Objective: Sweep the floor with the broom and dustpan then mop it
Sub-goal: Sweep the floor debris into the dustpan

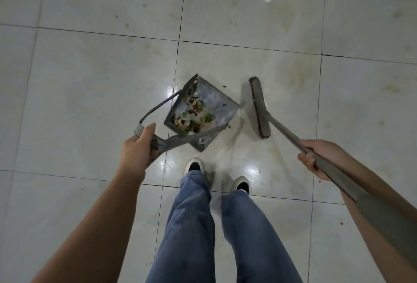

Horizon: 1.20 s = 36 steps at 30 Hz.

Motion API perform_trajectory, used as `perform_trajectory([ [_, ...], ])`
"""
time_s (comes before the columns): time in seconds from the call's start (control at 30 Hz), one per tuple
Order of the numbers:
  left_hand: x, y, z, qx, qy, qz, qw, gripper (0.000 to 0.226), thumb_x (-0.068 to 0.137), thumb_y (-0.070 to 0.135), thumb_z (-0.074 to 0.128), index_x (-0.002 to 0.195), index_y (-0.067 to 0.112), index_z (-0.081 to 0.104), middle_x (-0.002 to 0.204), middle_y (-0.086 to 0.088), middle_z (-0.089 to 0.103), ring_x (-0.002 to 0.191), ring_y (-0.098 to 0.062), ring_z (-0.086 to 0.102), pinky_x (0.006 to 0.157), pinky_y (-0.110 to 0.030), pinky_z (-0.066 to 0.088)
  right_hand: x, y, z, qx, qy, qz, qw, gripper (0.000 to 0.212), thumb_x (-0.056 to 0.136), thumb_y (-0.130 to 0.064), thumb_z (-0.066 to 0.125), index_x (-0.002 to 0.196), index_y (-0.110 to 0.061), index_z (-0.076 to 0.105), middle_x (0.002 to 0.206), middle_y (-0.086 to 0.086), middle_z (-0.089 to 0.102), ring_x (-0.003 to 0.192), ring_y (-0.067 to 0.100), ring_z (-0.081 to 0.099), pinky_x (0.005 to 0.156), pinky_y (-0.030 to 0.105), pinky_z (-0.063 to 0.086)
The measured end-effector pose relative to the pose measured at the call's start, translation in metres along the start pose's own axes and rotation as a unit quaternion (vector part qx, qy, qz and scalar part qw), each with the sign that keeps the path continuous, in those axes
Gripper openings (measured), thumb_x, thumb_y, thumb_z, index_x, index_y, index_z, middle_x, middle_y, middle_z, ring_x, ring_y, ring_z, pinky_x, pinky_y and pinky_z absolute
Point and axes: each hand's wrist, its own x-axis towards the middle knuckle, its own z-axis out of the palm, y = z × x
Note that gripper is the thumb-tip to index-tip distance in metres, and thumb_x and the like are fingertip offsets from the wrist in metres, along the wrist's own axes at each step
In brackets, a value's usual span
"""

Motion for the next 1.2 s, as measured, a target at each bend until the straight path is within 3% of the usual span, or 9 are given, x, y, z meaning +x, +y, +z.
perform_trajectory([
  [0.17, -0.028, -0.027, -0.006, 0.068, 0.013, 0.019, 0.997, 0.045, 0.084, 0.041, 0.062, 0.054, 0.009, 0.054, 0.03, 0.006, 0.048, 0.049, -0.017, 0.045, 0.05, -0.027, 0.036, 0.014, 0.006, 0.003, -0.167, 0.076, -0.125, 0.975, 0.022, 0.095, -0.009, 0.05, 0.073, -0.006, 0.049, 0.057, 0.013, 0.042, 0.022, 0.013, 0.038, 0.028, 0.011, 0.034],
  [0.3, -0.033, -0.037, -0.002, 0.154, -0.056, 0.024, 0.986, 0.047, 0.082, 0.048, 0.062, 0.056, 0.009, 0.056, 0.044, 0.001, 0.054, 0.051, -0.016, 0.048, 0.052, -0.025, 0.037, 0.023, 0.005, 0.002, -0.247, 0.094, -0.191, 0.945, 0.012, 0.092, -0.007, 0.055, 0.081, -0.005, 0.057, 0.048, 0.011, 0.048, 0.022, 0.014, 0.042, 0.029, 0.014, 0.036],
  [0.43, -0.021, -0.052, 0.006, 0.199, -0.126, -0.004, 0.972, 0.043, 0.082, 0.042, 0.066, 0.052, 0.012, 0.055, 0.045, 0.002, 0.053, 0.049, -0.014, 0.048, 0.051, -0.022, 0.037, 0.04, -0.006, 0.018, -0.256, 0.084, -0.216, 0.939, 0.019, 0.093, -0.006, 0.052, 0.111, -0.008, 0.058, 0.036, 0.012, 0.05, 0.018, 0.01, 0.043, 0.027, 0.013, 0.037],
  [0.53, -0.008, -0.067, 0.014, 0.2, -0.143, -0.017, 0.969, 0.041, 0.082, 0.043, 0.064, 0.058, 0.01, 0.058, 0.048, 0.0, 0.055, 0.05, -0.015, 0.048, 0.047, -0.018, 0.04, 0.058, -0.014, 0.033, -0.241, 0.084, -0.193, 0.948, 0.033, 0.095, -0.006, 0.05, 0.127, -0.011, 0.051, 0.052, 0.017, 0.052, 0.021, 0.013, 0.048, 0.027, 0.017, 0.043],
  [0.63, 0.0, -0.076, 0.027, 0.19, -0.151, -0.025, 0.97, 0.037, 0.08, 0.047, 0.065, 0.067, 0.012, 0.061, 0.056, 0.001, 0.067, 0.055, -0.015, 0.063, 0.053, -0.016, 0.051, 0.073, -0.014, 0.046, -0.278, 0.085, -0.158, 0.944, 0.019, 0.095, -0.007, 0.047, 0.113, -0.011, 0.052, 0.059, 0.013, 0.046, 0.032, 0.019, 0.048, 0.03, 0.015, 0.04],
  [0.73, 0.01, -0.078, 0.04, 0.207, -0.151, -0.017, 0.966, 0.038, 0.078, 0.053, 0.064, 0.074, 0.015, 0.063, 0.089, -0.015, 0.071, 0.086, -0.031, 0.068, 0.085, -0.042, 0.054, 0.077, -0.005, 0.052, -0.326, 0.085, -0.124, 0.933, 0.009, 0.095, -0.007, 0.043, 0.103, -0.008, 0.048, 0.058, 0.011, 0.045, 0.042, 0.018, 0.044, 0.031, 0.015, 0.039],
  [0.83, 0.014, -0.076, 0.046, 0.236, -0.147, 0.005, 0.961, 0.039, 0.077, 0.058, 0.062, 0.073, 0.019, 0.062, 0.09, -0.013, 0.071, 0.088, -0.031, 0.067, 0.085, -0.044, 0.054, 0.064, 0.008, 0.05, -0.354, 0.07, -0.097, 0.928, 0.007, 0.095, -0.006, 0.042, 0.099, -0.007, 0.047, 0.057, 0.01, 0.043, 0.032, 0.016, 0.043, 0.031, 0.015, 0.038],
  [0.97, 0.019, -0.063, 0.048, 0.322, -0.146, 0.04, 0.935, 0.041, 0.079, 0.064, 0.053, 0.065, 0.025, 0.056, 0.068, 0.002, 0.062, 0.071, -0.02, 0.061, 0.06, -0.028, 0.045, 0.039, 0.005, 0.038, -0.275, 0.032, -0.04, 0.96, 0.019, 0.098, -0.006, 0.038, 0.082, -0.012, 0.046, 0.063, 0.008, 0.035, 0.022, 0.011, 0.037, 0.029, 0.008, 0.033],
  [1.2, 0.036, -0.053, 0.044, 0.344, -0.139, 0.033, 0.928, 0.054, 0.077, 0.066, 0.054, 0.083, 0.013, 0.064, 0.08, -0.007, 0.068, 0.08, -0.026, 0.065, 0.077, -0.035, 0.053, 0.014, -0.026, 0.018, -0.178, 0.049, -0.015, 0.983, 0.03, 0.101, -0.021, 0.035, 0.073, -0.011, 0.035, 0.064, 0.002, 0.03, 0.016, 0.003, 0.029, 0.024, 0.005, 0.024],
])
